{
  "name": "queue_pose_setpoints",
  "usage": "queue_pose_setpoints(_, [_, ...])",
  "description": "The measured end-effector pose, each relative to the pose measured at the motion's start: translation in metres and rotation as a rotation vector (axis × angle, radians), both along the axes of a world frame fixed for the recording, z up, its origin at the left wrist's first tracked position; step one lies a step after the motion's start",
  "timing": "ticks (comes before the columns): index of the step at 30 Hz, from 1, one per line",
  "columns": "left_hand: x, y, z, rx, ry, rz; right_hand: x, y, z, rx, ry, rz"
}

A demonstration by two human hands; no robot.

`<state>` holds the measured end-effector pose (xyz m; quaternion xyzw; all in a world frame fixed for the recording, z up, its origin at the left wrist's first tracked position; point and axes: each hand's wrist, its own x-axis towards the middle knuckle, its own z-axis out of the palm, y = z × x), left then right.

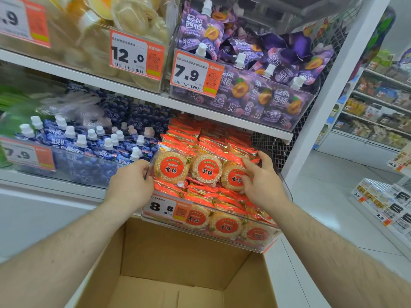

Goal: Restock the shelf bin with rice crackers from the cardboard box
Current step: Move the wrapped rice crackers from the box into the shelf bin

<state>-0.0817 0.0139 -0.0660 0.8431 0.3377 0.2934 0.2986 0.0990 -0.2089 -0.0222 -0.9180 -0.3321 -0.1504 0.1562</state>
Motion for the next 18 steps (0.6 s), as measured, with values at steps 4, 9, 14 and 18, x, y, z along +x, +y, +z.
queue_pose_setpoints(4, [0.001, -0.001, 0.005, 0.043, -0.009, -0.019, 0.004, -0.002, 0.003, -0.013, 0.013, -0.018])
queue_pose_setpoints(9, [-0.004, -0.013, 0.014, 0.091, -0.002, -0.042, 0.014, -0.002, 0.004, 0.024, 0.039, 0.01])
queue_pose_setpoints(14, [-0.015, -0.022, 0.009, 0.019, 0.0, -0.051, 0.006, -0.004, 0.003, -0.002, 0.029, -0.004])
queue_pose_setpoints(18, [-0.015, -0.023, 0.013, 0.014, 0.045, -0.053, 0.0, -0.009, 0.004, -0.012, 0.002, -0.01])
